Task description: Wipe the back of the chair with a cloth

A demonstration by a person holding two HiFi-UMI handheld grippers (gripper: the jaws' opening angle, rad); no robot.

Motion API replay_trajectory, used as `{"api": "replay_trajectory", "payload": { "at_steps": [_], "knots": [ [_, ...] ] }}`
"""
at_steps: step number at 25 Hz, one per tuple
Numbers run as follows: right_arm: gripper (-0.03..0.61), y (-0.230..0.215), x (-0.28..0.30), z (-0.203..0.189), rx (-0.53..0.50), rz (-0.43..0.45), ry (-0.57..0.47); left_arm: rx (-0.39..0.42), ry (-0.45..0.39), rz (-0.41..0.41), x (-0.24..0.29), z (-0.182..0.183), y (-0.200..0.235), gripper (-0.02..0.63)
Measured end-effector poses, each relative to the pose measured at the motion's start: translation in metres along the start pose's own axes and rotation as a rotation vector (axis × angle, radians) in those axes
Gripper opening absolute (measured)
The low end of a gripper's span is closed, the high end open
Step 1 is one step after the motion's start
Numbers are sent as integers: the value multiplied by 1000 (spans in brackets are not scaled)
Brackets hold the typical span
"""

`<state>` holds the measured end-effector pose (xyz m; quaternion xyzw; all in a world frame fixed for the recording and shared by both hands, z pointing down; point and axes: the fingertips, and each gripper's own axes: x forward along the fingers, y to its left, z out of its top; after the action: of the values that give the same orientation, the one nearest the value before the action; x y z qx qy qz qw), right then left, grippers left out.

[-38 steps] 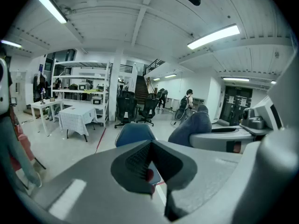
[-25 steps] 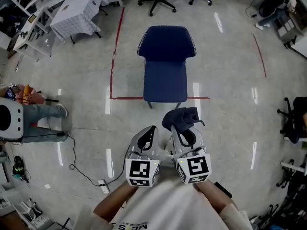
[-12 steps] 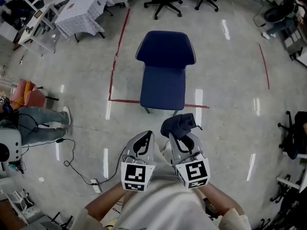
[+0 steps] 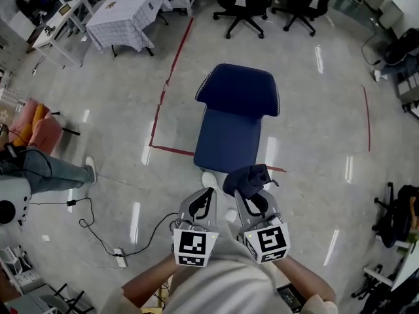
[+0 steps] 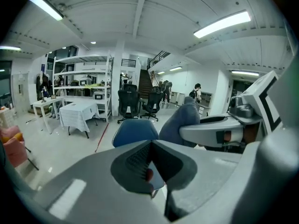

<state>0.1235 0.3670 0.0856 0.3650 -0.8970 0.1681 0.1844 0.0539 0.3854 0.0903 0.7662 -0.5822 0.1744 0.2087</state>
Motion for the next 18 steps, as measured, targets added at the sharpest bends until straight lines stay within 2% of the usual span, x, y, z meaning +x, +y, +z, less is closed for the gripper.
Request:
{"api": "replay_trajectory", "payload": {
  "at_steps": [8,14,18],
  "knots": [
    [75,-40,85,17,88,17,64,-28,22,-2,77,15,52,2],
    [75,-53,151,10,73,35,134,-33,59,5,133,11,97,2],
    [75,-77,182,16,88,27,136,-28,81,7,160,16,110,2]
  ]
}}
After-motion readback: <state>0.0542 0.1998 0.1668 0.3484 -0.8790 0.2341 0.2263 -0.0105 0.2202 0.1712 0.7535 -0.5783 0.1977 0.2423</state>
